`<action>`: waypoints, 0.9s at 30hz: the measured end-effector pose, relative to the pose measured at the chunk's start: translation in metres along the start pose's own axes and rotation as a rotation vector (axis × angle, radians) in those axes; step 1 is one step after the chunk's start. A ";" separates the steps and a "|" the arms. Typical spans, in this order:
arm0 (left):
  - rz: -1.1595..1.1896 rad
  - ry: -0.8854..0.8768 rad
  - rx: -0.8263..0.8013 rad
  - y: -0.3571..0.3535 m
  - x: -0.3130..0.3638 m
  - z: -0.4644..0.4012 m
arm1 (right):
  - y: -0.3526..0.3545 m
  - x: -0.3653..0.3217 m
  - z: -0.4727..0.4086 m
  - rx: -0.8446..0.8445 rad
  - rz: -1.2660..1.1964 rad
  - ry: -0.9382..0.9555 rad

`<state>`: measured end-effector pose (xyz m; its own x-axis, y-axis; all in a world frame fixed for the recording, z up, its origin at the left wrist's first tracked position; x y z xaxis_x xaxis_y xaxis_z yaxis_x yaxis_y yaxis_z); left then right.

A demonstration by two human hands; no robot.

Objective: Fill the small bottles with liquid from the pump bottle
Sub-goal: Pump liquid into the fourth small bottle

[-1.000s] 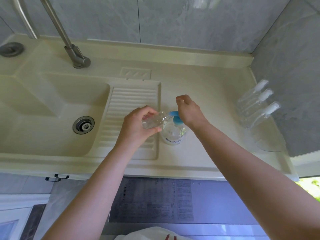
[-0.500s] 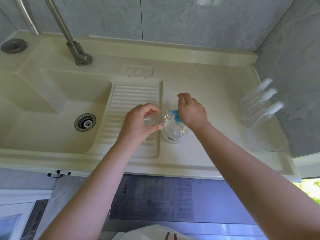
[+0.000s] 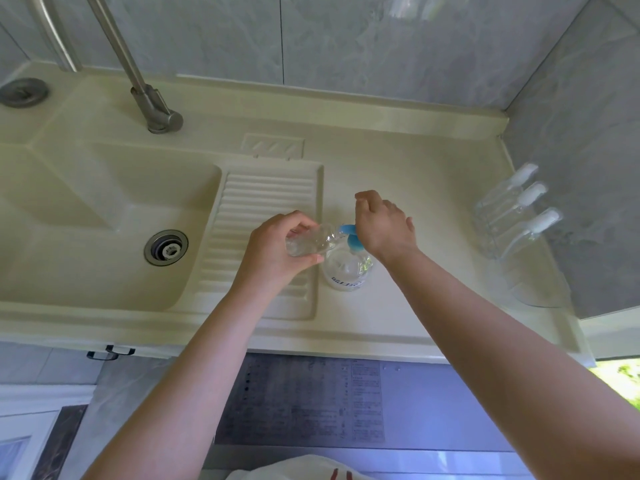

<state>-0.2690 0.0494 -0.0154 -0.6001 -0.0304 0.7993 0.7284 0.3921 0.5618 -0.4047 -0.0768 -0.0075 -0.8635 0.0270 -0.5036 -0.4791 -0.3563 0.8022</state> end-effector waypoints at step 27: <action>0.003 0.001 -0.008 -0.003 0.003 -0.001 | 0.007 -0.004 -0.009 -0.144 -0.025 -0.010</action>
<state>-0.2722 0.0471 -0.0142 -0.5977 -0.0303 0.8012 0.7328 0.3848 0.5612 -0.4036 -0.0880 -0.0030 -0.8533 0.0471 -0.5193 -0.4739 -0.4855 0.7347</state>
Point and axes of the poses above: each hand's wrist, its own z-axis away from the middle knuckle, its own y-axis out of the back of the hand, x = y × z, the point moved 3 cm from there along -z, towards the middle knuckle, and after that the axes turned 8 degrees about -y, right-handed, at the moved point
